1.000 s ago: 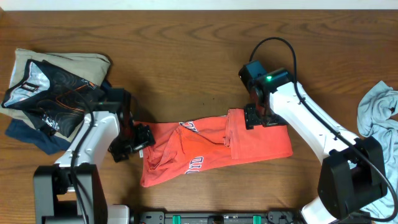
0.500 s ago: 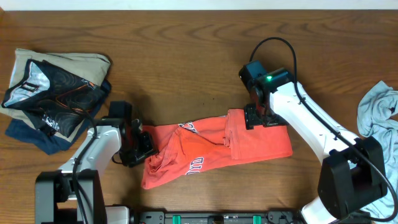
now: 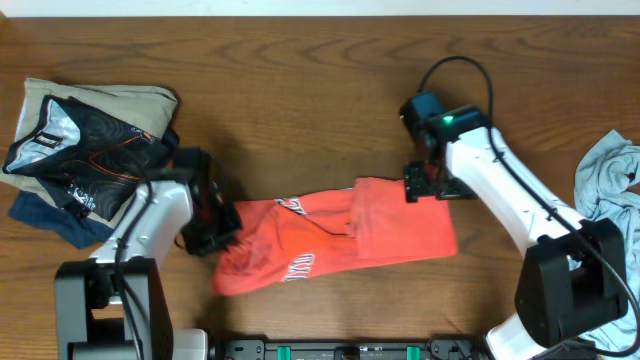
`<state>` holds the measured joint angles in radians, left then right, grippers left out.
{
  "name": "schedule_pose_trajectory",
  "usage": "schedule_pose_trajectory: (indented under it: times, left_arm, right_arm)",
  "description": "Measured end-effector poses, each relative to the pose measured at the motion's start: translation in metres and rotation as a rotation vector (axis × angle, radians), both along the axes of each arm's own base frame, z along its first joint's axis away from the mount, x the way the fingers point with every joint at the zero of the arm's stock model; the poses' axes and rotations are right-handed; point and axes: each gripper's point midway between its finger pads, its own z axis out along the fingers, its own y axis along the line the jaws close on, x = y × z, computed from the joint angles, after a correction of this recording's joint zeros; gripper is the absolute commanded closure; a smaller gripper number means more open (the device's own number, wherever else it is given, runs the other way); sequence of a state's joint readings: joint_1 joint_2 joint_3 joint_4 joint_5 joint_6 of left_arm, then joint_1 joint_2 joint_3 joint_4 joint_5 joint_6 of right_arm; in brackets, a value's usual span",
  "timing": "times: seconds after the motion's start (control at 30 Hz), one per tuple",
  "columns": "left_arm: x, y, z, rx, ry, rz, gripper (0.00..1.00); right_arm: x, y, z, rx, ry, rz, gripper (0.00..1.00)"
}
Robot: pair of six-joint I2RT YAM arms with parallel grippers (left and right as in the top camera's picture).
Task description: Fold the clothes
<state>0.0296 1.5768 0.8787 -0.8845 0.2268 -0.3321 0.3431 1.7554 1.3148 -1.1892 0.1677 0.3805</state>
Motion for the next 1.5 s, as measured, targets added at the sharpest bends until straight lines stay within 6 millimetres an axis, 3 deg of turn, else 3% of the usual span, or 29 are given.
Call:
schedule_pose_trajectory:
  times: [0.1, 0.23, 0.33, 0.4, 0.57, 0.83, 0.93, 1.07, 1.23, 1.5]
  left_arm:
    - [0.026, 0.029, 0.031, 0.103, -0.049, 0.036, 0.94]
    - [0.047, 0.059, 0.068, 0.190, -0.095, 0.094, 0.94]
    - [0.055, 0.068, 0.093, 0.212, -0.119, 0.122, 0.94]
    - [0.062, 0.062, 0.105, 0.195, -0.143, 0.114, 0.94]
    - [0.071, 0.019, 0.115, 0.117, -0.176, 0.049, 0.94]
    - [0.081, -0.091, 0.117, 0.018, -0.281, -0.150, 0.94]
    - [0.074, -0.130, 0.110, -0.011, -0.277, -0.219, 0.94]
    - [0.056, -0.171, 0.083, -0.012, -0.201, -0.298, 0.94]
    - [0.034, -0.199, 0.055, -0.002, -0.113, -0.364, 0.94]
    - [0.024, -0.220, 0.053, -0.035, -0.112, -0.396, 0.94]
  right_arm:
    - [0.002, -0.021, 0.000, -0.010, 0.011, -0.042, 0.20]
    - [0.003, -0.044, 0.001, -0.017, 0.025, -0.090, 0.20]
    - [0.004, -0.059, 0.001, -0.020, 0.030, -0.127, 0.19]
    - [0.004, -0.066, 0.001, -0.022, 0.030, -0.144, 0.18]
    - [0.003, -0.071, 0.001, -0.025, 0.034, -0.150, 0.17]
    - [0.001, -0.071, 0.001, -0.028, 0.043, -0.143, 0.16]
    - [-0.001, -0.071, 0.001, -0.030, 0.051, -0.143, 0.16]
    - [-0.001, -0.072, 0.001, -0.031, 0.055, -0.143, 0.15]
    - [-0.001, -0.071, 0.001, -0.030, 0.054, -0.140, 0.15]
    - [-0.001, -0.069, 0.001, -0.017, 0.057, -0.135, 0.13]
